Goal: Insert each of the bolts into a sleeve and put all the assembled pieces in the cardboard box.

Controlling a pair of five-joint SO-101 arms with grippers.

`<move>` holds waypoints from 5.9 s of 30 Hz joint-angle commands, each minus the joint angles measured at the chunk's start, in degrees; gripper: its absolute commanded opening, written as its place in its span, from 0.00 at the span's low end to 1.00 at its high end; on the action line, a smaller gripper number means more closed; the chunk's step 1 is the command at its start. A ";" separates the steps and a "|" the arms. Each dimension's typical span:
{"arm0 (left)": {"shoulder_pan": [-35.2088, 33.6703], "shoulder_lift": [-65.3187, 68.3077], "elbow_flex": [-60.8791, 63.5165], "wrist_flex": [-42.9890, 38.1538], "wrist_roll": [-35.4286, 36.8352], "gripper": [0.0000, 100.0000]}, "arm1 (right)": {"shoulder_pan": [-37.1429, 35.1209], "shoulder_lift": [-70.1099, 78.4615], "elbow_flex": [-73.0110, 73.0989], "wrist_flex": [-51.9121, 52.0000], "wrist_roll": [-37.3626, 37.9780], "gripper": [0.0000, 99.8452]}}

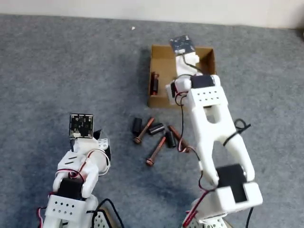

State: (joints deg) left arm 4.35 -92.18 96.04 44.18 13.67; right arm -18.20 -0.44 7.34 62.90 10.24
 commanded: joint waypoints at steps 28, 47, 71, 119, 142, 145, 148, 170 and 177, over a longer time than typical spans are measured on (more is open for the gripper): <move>-0.66 -0.48 1.63 -1.67 -0.70 0.01 | -7.16 -5.05 31.96 -14.46 -4.22 0.11; -0.66 -0.48 1.63 -1.67 -0.70 0.01 | -7.43 -12.18 36.00 -12.00 -4.13 0.01; -3.74 -0.48 -2.24 -1.49 -22.59 0.05 | 4.88 -57.27 60.79 -19.30 -4.57 0.01; 28.26 90.33 -59.03 3.16 -14.51 0.13 | 20.09 -60.09 63.60 -28.97 -13.54 0.01; 35.12 85.76 -55.25 8.44 -10.81 0.13 | 20.18 -60.09 63.60 -28.97 -13.45 0.01; 34.33 88.75 -56.92 8.79 -10.73 0.13 | 20.18 -60.09 63.60 -28.97 -13.45 0.01; 32.66 90.51 -59.03 8.79 -7.74 0.13 | 20.18 -60.09 63.60 -28.97 -13.45 0.01; 33.45 91.21 -60.09 13.98 -5.01 0.00 | 20.18 -60.09 63.69 -28.97 -13.45 0.01; 30.81 79.43 -61.14 20.57 -5.01 0.01 | 20.18 -60.09 63.69 -28.97 -13.45 0.01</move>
State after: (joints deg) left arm 36.62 -3.12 36.44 62.20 8.13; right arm 1.32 -59.16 71.34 35.65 -3.03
